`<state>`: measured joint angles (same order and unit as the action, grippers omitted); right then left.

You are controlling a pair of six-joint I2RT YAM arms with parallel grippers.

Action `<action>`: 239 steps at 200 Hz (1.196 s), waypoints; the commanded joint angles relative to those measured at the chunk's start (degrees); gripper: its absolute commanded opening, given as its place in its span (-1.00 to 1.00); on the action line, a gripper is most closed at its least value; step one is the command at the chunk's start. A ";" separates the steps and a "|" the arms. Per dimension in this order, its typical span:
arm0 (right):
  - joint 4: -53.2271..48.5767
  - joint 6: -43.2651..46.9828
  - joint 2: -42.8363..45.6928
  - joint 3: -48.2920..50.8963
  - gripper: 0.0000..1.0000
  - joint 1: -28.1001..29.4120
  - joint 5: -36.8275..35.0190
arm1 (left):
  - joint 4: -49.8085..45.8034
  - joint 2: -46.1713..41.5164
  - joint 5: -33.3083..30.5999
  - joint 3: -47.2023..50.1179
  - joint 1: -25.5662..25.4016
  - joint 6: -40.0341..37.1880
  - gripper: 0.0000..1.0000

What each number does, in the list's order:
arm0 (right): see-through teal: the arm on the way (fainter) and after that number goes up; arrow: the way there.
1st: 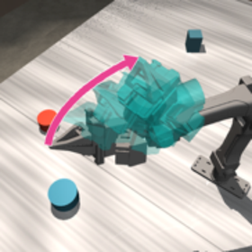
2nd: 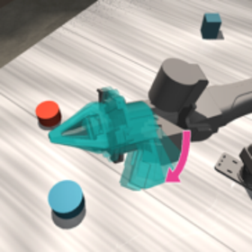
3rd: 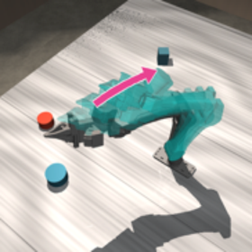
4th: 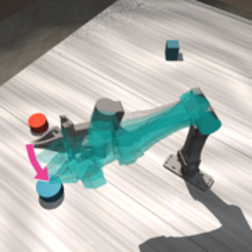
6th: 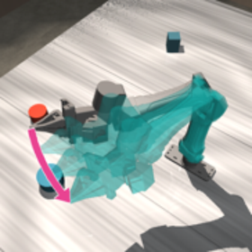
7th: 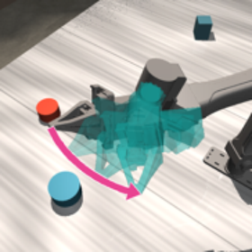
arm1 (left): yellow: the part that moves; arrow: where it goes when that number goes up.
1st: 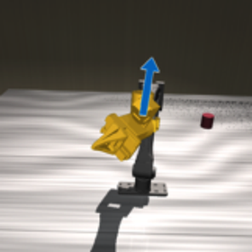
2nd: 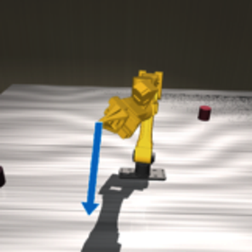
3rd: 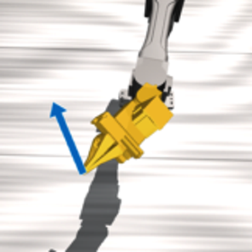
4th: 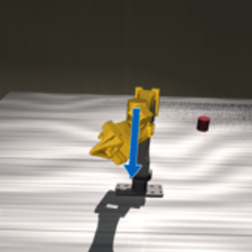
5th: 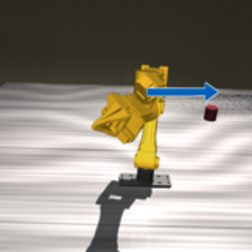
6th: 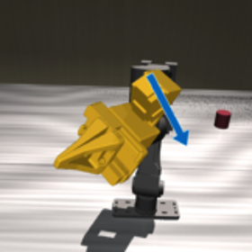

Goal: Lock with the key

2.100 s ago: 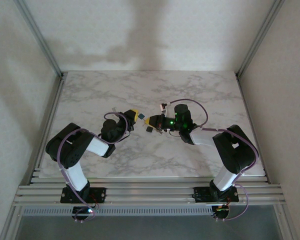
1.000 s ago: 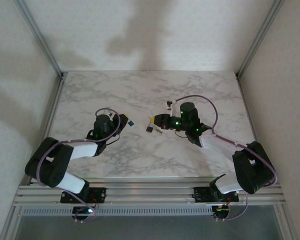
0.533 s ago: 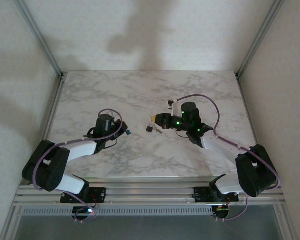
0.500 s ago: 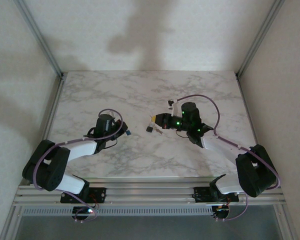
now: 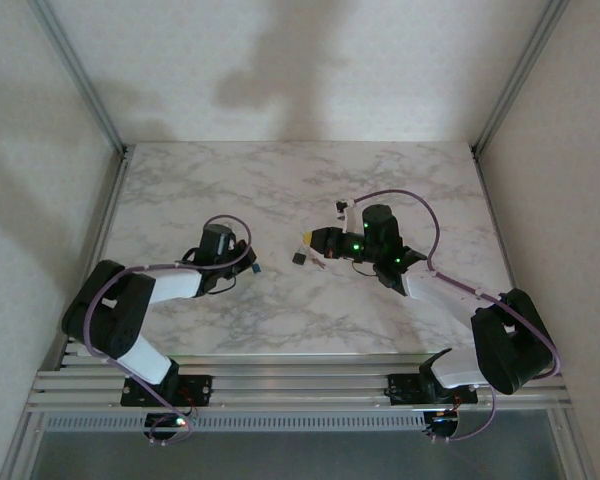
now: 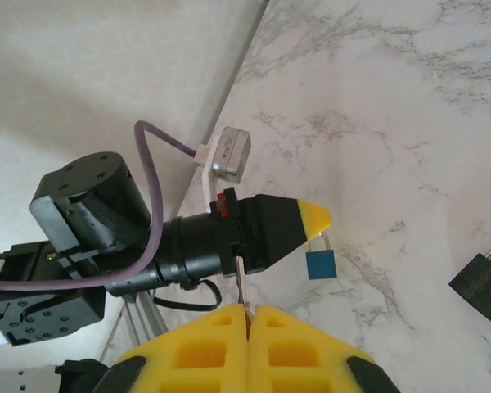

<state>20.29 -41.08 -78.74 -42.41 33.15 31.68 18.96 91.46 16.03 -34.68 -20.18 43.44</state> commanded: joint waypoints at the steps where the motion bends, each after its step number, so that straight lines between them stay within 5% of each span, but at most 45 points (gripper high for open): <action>1: 0.37 0.96 -0.96 -1.10 -1.00 0.12 0.89 | -1.03 1.97 -0.31 -3.44 0.92 -2.22 -1.00; 93: 0.36 0.83 -2.18 -1.59 -1.00 0.23 1.47 | -2.61 8.97 -0.21 -8.82 2.08 -4.20 -1.00; 239: 0.45 0.56 -2.97 -1.88 -1.00 0.33 1.90 | -4.43 8.95 -1.33 -10.21 2.34 -5.50 -0.53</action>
<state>20.27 -41.10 -81.54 -42.46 33.17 33.01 16.29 101.14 15.90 -43.62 -18.52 38.70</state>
